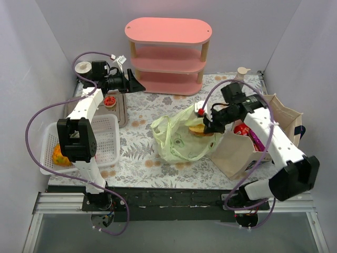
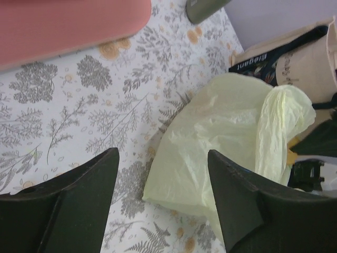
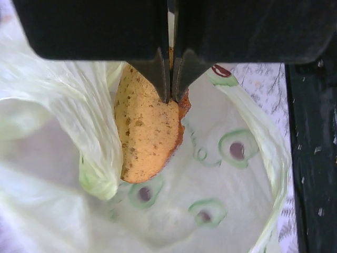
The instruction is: Untie the knot of the grocery bags and take out the mixed food
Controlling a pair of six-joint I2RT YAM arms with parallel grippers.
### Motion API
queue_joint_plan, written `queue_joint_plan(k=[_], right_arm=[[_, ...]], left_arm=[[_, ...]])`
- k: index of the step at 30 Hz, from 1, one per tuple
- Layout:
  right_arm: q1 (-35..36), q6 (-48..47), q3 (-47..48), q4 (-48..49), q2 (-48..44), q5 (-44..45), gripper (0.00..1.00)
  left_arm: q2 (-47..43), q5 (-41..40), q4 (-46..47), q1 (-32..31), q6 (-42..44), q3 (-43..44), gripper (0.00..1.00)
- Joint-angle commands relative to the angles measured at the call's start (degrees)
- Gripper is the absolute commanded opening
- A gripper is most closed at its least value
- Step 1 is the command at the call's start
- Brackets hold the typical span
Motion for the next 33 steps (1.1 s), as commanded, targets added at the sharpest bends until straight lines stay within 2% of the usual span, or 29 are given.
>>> queue_joint_plan(k=[1,2,3,7,9,11,15,20,24,26,29,33], right_arm=[[-3.41,11.15,3.93,12.6,-9.36,-8.18,0.01],[-3.77,14.64,2.69,17.8,-12.51,-9.85,0.01],[-3.69,17.89,1.37,27.42,-13.59,-10.3,0.01],[-3.77,34.33,0.39,40.76,-10.63,-10.92,0.01],[-4.21,40.06,3.37,42.28,-7.72,-12.84,0.01],[-4.74,42.35,6.87,43.16,-3.59,-17.04,0.01],[-4.83,46.29,12.15,41.14,2.3,-22.25,0.01],[-4.74,49.21,12.61,42.1,5.04,-23.22,0.01],[-4.74,50.44,12.43,43.51,5.21,-23.22,0.01],[-4.74,51.23,12.52,44.21,5.21,-23.48,0.01],[-4.57,52.02,12.78,45.53,5.65,-24.53,0.01],[-4.3,52.55,12.52,45.8,5.83,-24.71,0.01]], left_arm=[[-2.9,-2.62,10.13,-0.15,-8.76,2.58,0.68],[-3.07,-2.19,12.33,-0.24,-12.79,3.02,0.68],[-3.25,-1.84,15.74,-1.11,-13.7,3.8,0.68],[-5.08,1.15,19.81,-4.54,-10.56,8.91,0.68],[-7.02,4.21,22.62,-6.56,-6.17,7.77,0.7],[-9.48,5.55,20.27,-8.83,0.66,7.5,0.7],[-14.4,6.34,10.01,-14.2,23.92,5.49,0.72],[-18.71,3.44,3.31,-20.44,39.08,2.85,0.75],[-18.81,2.12,-8.8,-23.0,53.24,4.16,0.76],[-18.46,1.16,-11.98,-23.61,60.6,4.95,0.76],[-16.7,0.19,-17.0,-24.66,67.13,6.01,0.74],[-15.2,-3.32,-11.15,-26.16,64.43,3.64,0.68]])
